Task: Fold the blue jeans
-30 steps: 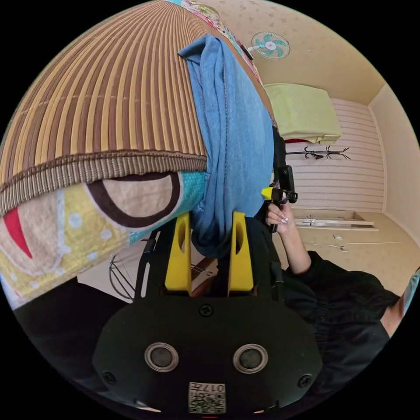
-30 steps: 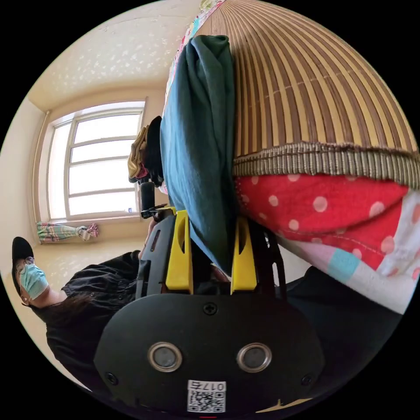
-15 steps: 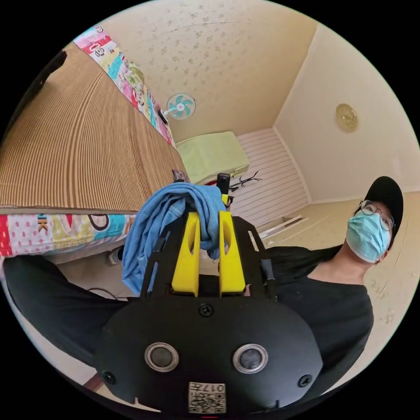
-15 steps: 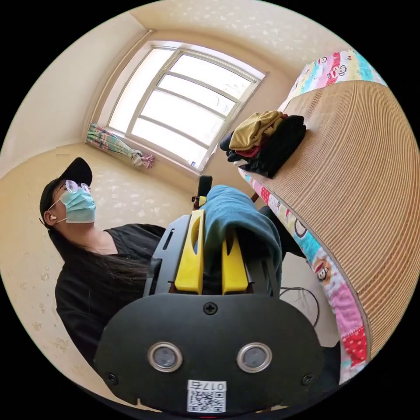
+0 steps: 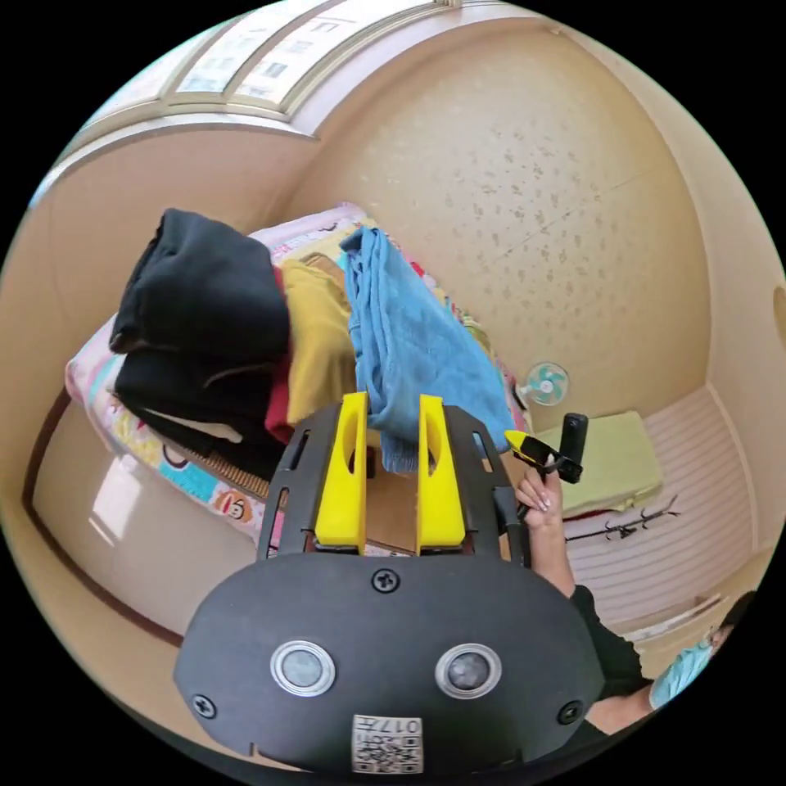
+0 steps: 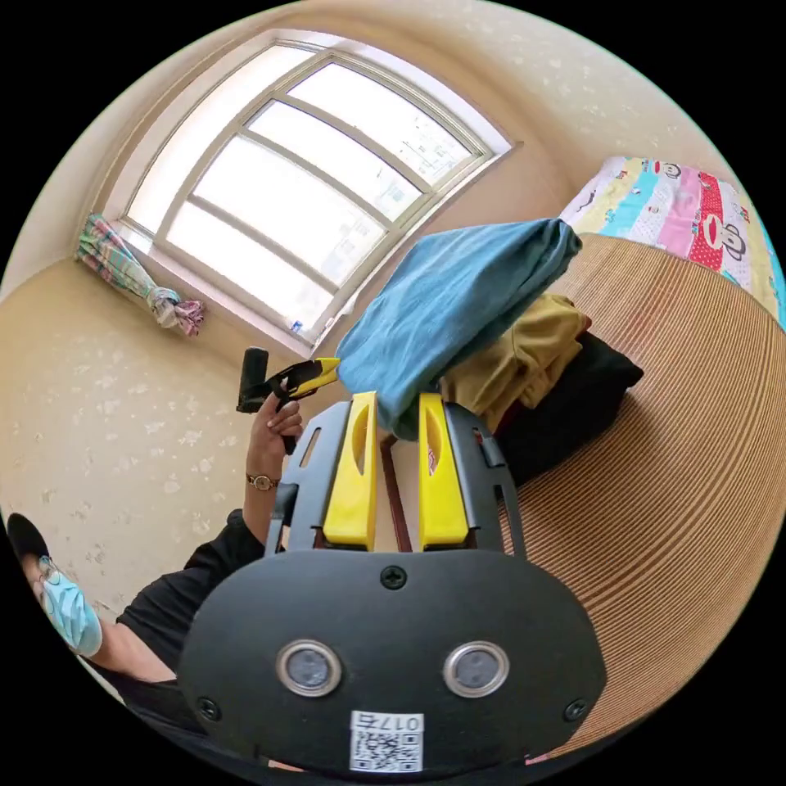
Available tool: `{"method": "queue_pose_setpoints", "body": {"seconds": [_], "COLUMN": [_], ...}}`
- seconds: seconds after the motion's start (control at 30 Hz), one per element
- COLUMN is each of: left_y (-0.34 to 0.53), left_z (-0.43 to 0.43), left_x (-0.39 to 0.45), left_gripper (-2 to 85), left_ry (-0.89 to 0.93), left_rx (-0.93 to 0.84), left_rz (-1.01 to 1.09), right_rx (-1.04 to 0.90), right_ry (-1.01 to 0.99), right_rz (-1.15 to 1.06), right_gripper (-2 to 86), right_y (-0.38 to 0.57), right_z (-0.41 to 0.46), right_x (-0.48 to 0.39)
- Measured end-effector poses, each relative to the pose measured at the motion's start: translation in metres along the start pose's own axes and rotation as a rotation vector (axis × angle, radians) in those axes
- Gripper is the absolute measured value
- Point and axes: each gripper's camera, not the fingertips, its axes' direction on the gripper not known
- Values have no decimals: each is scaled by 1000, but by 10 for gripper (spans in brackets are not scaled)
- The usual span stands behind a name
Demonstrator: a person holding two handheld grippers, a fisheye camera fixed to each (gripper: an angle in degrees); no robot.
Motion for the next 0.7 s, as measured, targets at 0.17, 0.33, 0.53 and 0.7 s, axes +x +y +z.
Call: {"method": "queue_pose_setpoints", "body": {"seconds": [0.17,0.33,0.53,0.7], "left_y": [135,266,341,352], "left_z": [66,144,278,359], "left_x": [-50,31,128,218], "left_gripper": [69,51,-6,-9], "left_ry": [-34,-154,-355,-41], "left_rx": [45,55,-163,-384], "left_rz": [3,254,414,549], "right_rx": [-167,-140,487,646], "right_ry": [92,389,634,1147], "right_rz": [-5,306,765,965], "right_gripper": [12,6,7,19], "right_y": [171,388,640,730], "right_z": [45,-37,-216,-310], "right_x": [74,137,75,15]}}
